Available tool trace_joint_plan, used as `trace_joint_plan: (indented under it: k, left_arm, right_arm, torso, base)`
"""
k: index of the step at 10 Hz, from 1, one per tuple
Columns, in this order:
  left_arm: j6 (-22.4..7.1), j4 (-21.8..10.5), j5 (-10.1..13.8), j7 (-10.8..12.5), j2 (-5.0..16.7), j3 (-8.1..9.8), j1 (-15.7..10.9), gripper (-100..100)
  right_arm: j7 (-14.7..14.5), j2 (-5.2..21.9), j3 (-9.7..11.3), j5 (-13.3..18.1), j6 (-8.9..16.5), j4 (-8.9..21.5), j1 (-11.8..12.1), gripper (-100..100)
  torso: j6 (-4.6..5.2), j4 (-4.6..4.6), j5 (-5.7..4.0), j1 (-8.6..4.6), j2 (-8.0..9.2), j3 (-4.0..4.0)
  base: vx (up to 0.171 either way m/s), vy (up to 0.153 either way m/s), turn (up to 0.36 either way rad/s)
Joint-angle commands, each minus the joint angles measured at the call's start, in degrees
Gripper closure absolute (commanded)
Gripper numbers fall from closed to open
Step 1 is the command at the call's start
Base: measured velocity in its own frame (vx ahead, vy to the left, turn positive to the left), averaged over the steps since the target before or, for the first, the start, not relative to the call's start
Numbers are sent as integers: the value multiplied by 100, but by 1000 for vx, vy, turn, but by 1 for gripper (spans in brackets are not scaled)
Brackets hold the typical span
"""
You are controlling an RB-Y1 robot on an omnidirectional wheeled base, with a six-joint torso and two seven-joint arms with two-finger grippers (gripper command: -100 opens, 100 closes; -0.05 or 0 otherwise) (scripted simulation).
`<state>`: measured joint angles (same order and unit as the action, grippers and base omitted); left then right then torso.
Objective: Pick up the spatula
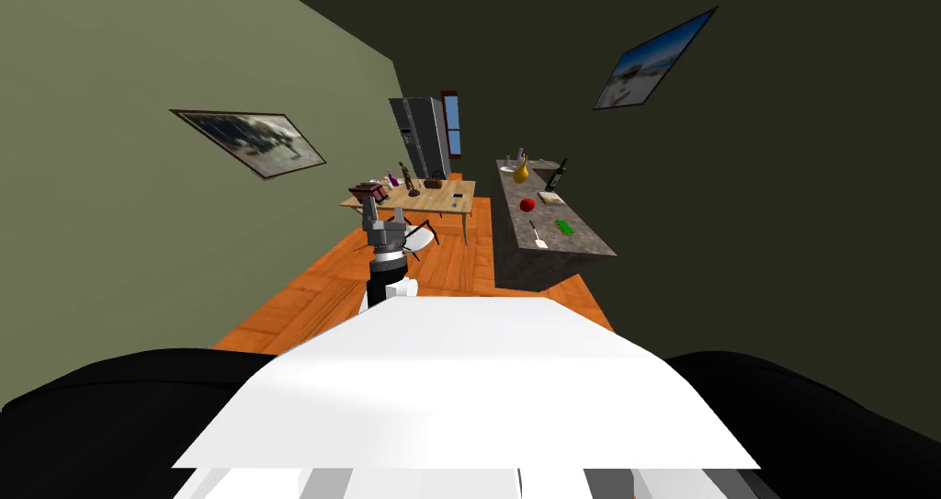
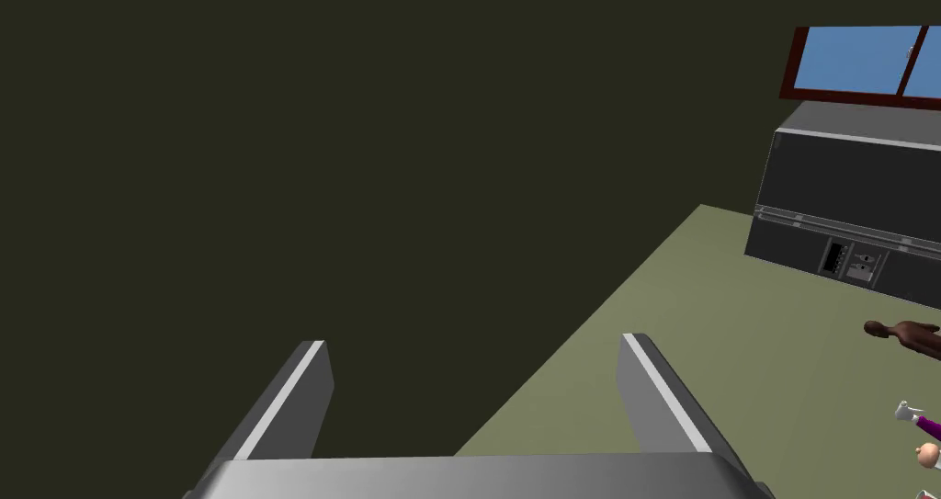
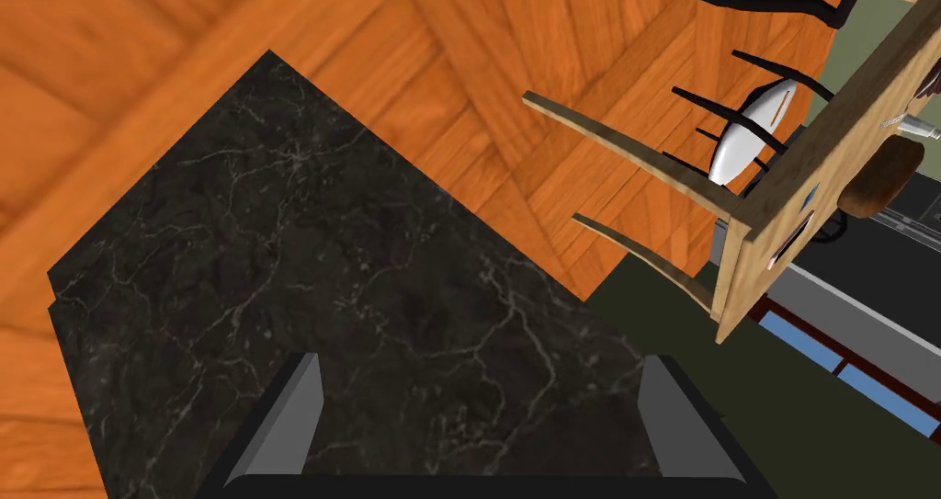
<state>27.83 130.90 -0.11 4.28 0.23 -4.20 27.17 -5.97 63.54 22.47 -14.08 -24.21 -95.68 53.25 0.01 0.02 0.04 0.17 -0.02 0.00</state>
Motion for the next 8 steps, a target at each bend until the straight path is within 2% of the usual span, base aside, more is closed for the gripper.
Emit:
trace_joint_plan:
  k: [1,3,4,5,7,8]
  left_arm:
    - [0,0,0,0,0,0,0,0]
    - [0,0,0,0,0,0,0,0]
    - [0,0,0,0,0,1,0,0]
    - [0,0,0,0,0,0,0,0]
    - [0,0,0,0,0,0,0,0]
    - [0,0,0,0,0,-1,0,0]
  right_arm:
    - [37,286,102,-1,-31,286,78,-100]
    - [37,329,102,-1,-31,325,78,-100]
    - [77,598,149,-12,-52,553,175,-100]
    - [77,600,149,-12,-52,553,175,-100]
    - [175,1000,217,-21,-111,910,353,-100]
    - [175,1099,217,-21,-111,1003,353,-100]
  torso:
    - [0,0,0,0,0,0]
    - [2,0,0,0,0,1]
    - [3,0,-3,-11,0,0]
    - [-1,-1,0,-4,-4,-2]
    - [-1,-1,1,1,-7,-4]
    - [-2,-3,5,22,-13,-7]
  base:
    - [-14,75,160]
    - [0,41,33]
    - [14,55,188]
    - [6,54,84]
    - [24,104,216]
    - [34,105,55]
